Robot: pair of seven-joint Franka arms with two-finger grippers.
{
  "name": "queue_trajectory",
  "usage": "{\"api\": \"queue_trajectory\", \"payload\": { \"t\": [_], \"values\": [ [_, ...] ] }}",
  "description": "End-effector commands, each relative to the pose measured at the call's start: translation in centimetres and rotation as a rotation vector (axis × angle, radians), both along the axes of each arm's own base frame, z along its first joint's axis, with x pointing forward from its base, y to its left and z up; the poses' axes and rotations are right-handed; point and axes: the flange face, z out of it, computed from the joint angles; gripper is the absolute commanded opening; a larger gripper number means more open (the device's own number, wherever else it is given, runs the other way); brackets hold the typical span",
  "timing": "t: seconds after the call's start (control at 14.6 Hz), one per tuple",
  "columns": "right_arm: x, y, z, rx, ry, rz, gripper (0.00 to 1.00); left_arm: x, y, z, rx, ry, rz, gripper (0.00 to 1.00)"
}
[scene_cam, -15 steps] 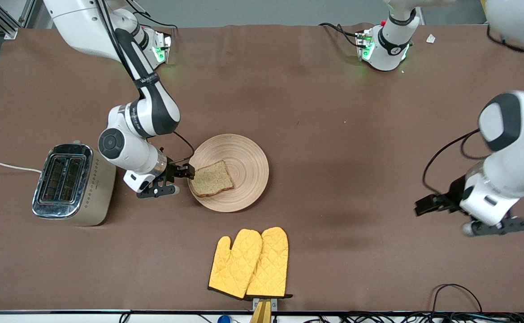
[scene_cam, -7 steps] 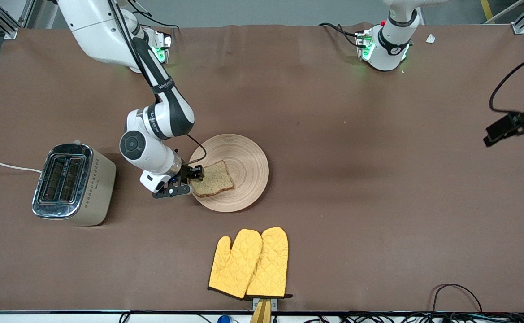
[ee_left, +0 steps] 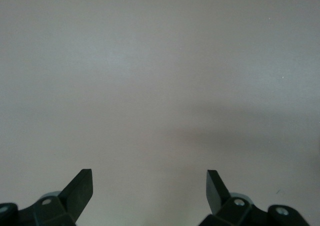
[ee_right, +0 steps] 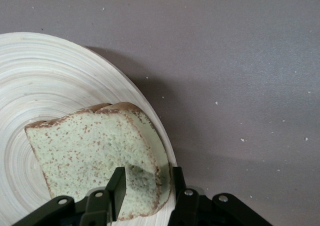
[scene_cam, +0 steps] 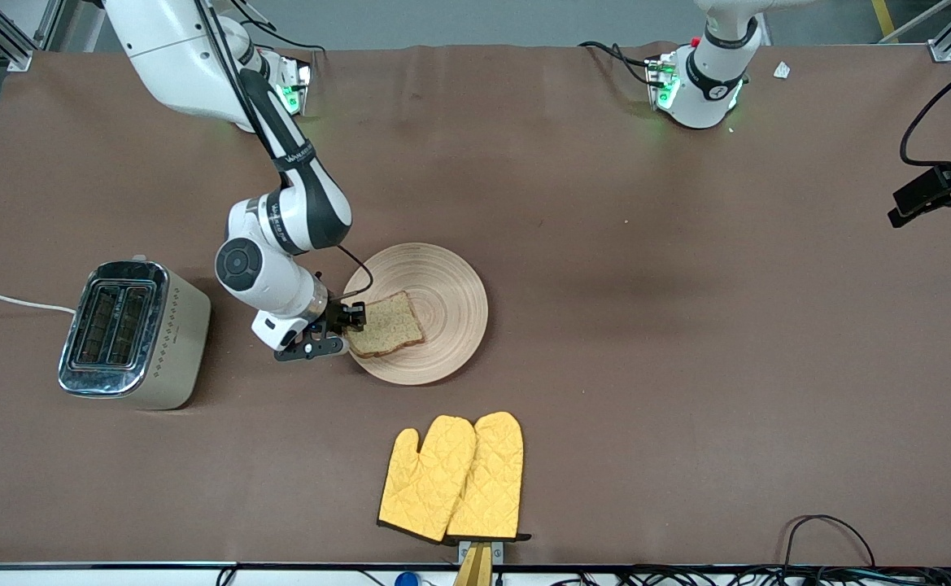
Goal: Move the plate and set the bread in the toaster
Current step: 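Close the right gripper on the edge of the bread slice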
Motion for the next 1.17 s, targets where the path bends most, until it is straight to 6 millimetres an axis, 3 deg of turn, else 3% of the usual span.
{"api": "queue_trajectory", "payload": {
  "t": [0.0, 0.27, 0.55, 0.96, 1.1],
  "values": [
    [0.3, 0.0, -0.4, 0.006, -0.008, -0.014, 0.40, -0.5, -0.9, 0.7, 0.008, -0.007, -0.023, 1.00],
    [0.5, -0.2, -0.3, 0.007, -0.012, -0.022, 0.28, -0.3, -0.4, 0.6, -0.009, -0.006, -0.017, 1.00],
    [0.5, -0.4, -0.5, 0.009, -0.012, -0.030, 0.05, -0.3, 0.0, 0.5, -0.004, -0.001, -0.053, 1.00],
    [0.5, -1.7, -0.2, -0.004, 0.062, -0.072, 0.00, -0.5, 0.1, 0.9, -0.006, -0.001, -0.072, 1.00],
    [0.4, -2.5, 1.9, -0.032, 0.104, -0.137, 0.00, -0.6, 0.2, 0.9, -0.006, 0.006, -0.067, 1.00]
  ]
}}
